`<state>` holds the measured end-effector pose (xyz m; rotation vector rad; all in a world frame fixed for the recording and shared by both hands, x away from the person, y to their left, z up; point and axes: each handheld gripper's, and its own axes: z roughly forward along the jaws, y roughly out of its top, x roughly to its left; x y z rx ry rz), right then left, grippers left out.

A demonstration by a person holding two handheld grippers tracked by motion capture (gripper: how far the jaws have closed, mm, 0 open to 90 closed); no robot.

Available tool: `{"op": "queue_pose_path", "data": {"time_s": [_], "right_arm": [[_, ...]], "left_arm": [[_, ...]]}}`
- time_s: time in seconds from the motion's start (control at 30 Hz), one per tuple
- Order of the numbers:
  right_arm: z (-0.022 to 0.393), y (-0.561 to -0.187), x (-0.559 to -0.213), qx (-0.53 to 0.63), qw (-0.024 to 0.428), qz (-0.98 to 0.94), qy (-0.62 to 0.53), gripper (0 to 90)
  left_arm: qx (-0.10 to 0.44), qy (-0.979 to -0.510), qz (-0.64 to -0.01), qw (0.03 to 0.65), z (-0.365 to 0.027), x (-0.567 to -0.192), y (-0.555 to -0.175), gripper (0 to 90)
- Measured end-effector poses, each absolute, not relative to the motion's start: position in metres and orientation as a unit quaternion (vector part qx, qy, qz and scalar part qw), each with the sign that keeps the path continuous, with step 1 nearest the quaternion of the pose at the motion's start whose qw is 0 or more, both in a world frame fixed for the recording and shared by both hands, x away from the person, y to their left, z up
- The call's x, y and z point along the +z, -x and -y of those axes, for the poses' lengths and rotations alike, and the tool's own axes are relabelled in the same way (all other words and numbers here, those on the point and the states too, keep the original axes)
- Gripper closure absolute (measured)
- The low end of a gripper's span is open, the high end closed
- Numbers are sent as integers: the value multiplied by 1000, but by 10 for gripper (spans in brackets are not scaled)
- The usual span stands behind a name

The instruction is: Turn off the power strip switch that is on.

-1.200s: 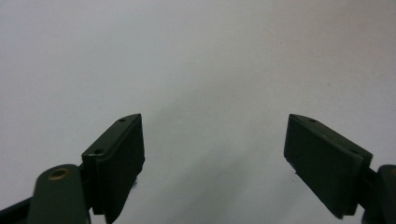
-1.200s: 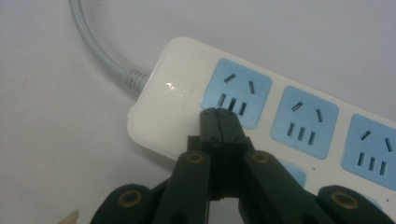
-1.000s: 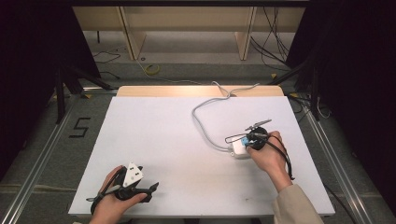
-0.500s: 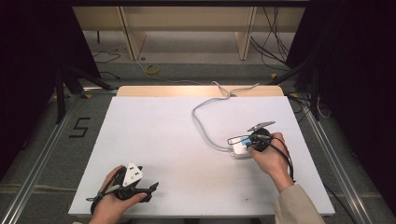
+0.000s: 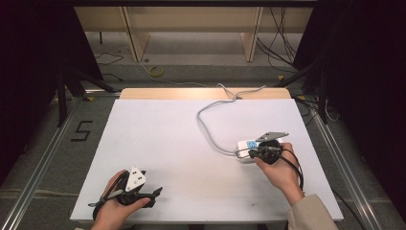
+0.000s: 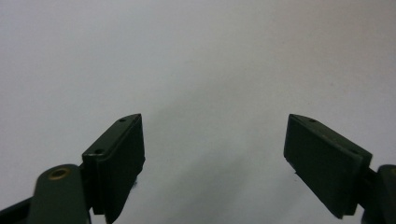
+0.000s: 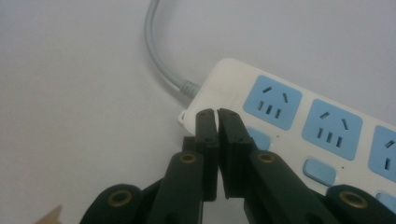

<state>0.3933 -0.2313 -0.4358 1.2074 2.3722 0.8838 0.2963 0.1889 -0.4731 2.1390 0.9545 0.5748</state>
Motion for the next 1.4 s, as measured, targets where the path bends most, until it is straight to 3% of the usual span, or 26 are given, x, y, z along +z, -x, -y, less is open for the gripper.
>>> {"op": "queue_pose_path", "data": {"time_s": [0.13,0.6,1.4], "right_arm": [[230,-385,-436,321,159,-836,-416,850],[229,-359,-448,381,151,-839,-359,622],[229,-330,-466,423,126,-831,-338,520]], "left_arm": [[223,-828,-371,357,-189,-473,-296,202],[222,-827,-372,359,-190,-473,-296,202],[223,-824,-372,365,-188,-472,-296,201]]}}
